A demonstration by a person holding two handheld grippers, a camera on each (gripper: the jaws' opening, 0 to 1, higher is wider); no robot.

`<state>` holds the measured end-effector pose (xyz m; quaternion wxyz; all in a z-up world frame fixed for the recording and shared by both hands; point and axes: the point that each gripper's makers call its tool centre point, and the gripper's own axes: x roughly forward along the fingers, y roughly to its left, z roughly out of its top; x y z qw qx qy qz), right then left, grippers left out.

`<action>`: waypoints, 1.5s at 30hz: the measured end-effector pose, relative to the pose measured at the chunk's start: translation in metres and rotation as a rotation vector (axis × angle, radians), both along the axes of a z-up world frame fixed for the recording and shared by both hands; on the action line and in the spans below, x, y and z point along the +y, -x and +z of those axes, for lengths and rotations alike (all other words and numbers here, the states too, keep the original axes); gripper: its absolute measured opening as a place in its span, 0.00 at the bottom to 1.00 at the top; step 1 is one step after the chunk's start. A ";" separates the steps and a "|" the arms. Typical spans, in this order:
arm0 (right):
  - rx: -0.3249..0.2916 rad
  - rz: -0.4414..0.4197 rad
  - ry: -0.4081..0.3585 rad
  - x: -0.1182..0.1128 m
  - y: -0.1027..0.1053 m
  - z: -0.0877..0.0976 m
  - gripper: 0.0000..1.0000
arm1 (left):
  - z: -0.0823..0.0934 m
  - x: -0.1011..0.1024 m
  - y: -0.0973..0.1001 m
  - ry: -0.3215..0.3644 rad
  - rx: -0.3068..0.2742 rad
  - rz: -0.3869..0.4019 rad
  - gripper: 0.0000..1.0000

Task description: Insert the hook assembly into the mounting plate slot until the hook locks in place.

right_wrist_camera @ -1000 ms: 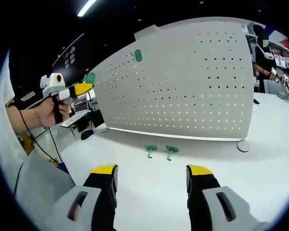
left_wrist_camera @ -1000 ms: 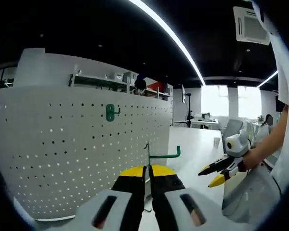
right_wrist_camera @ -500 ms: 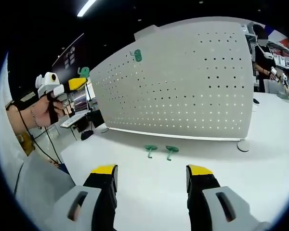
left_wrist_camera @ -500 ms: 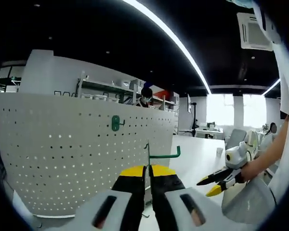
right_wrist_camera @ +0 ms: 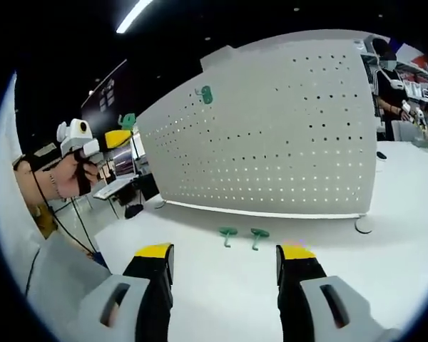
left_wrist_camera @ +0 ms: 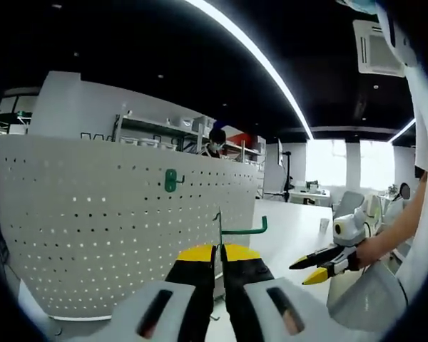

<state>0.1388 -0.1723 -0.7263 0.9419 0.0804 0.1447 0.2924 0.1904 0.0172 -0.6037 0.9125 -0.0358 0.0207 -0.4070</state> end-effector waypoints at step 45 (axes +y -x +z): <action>-0.180 0.214 -0.114 0.084 -0.015 0.083 0.54 | -0.008 -0.007 0.001 -0.004 0.012 0.002 0.03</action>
